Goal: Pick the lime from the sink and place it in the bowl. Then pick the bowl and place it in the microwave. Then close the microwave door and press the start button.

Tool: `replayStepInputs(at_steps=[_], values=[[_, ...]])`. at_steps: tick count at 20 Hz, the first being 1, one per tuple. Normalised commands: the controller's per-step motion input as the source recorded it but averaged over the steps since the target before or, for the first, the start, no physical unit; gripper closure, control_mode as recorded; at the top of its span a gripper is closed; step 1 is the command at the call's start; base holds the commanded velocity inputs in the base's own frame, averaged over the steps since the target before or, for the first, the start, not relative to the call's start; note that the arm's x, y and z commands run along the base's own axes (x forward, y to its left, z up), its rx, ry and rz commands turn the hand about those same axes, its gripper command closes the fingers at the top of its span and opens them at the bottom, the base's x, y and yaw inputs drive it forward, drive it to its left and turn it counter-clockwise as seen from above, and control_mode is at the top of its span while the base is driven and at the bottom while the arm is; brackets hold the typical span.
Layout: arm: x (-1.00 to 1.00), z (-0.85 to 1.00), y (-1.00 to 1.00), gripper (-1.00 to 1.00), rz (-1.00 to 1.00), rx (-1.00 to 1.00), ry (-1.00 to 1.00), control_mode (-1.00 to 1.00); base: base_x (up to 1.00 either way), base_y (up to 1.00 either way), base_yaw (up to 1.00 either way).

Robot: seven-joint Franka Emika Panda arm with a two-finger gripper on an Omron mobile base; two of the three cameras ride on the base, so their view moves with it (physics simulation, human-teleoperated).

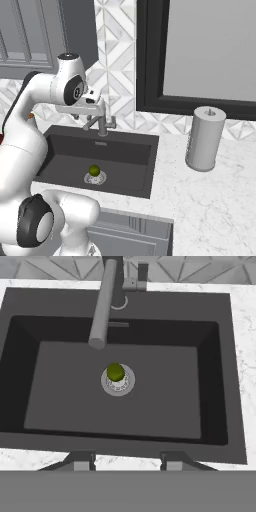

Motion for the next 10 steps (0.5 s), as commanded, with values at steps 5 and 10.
replayStepInputs(at_steps=[5, 10], values=[[-0.19, -0.21, 0.06, -1.0, 0.0, -0.01, 0.04, -1.0, 0.0, 0.0, 0.0], [-0.19, -0.82, 0.5, -1.0, -0.09, 0.01, 0.12, -1.0, 0.0, 0.0, 0.0]])
